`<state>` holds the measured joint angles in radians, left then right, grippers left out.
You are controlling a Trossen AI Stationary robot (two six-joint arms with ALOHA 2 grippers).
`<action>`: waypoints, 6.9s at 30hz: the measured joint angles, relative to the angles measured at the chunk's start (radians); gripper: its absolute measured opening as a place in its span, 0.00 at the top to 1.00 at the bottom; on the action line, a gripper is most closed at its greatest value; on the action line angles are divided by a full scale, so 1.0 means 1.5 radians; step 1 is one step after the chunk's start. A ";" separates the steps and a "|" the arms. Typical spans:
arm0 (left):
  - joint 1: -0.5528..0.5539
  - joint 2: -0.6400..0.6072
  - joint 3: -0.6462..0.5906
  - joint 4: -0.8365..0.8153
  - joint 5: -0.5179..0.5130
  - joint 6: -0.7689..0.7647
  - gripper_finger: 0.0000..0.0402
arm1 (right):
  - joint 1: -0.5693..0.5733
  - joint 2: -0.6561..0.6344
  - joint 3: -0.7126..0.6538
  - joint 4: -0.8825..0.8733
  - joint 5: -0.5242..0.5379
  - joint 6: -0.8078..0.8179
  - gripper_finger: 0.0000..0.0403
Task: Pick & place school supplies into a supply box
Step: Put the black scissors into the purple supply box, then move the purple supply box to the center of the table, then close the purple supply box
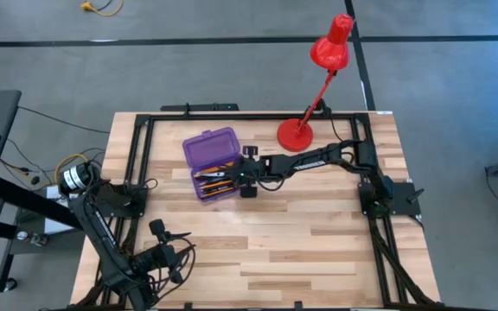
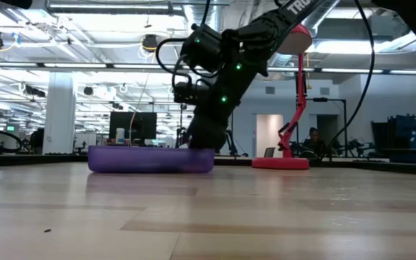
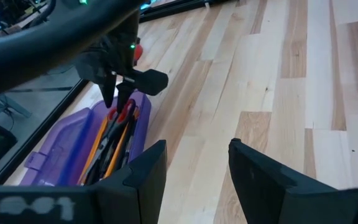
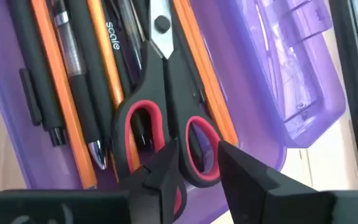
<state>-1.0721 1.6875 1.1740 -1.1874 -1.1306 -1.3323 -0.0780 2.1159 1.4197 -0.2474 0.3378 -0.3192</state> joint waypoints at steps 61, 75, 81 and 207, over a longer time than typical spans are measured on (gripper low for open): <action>0.000 0.000 0.000 -0.007 -0.011 -0.011 0.60 | 0.056 -0.017 0.002 -0.148 -0.064 0.021 0.74; 0.000 0.000 0.000 -0.008 -0.006 -0.011 0.60 | 0.046 -0.014 0.062 -0.251 -0.055 -0.002 0.74; 0.000 0.000 0.000 -0.012 -0.007 -0.010 0.60 | 0.038 -0.014 0.065 -0.309 -0.103 -0.002 0.74; 0.778 -0.143 -0.489 0.843 0.498 0.751 0.60 | 0.426 -0.109 -0.142 -0.185 0.053 0.767 0.74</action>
<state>0.0956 1.4734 0.4412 0.0773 -0.3828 -0.2060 0.5612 1.9522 1.2072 -0.5255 0.4171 0.8308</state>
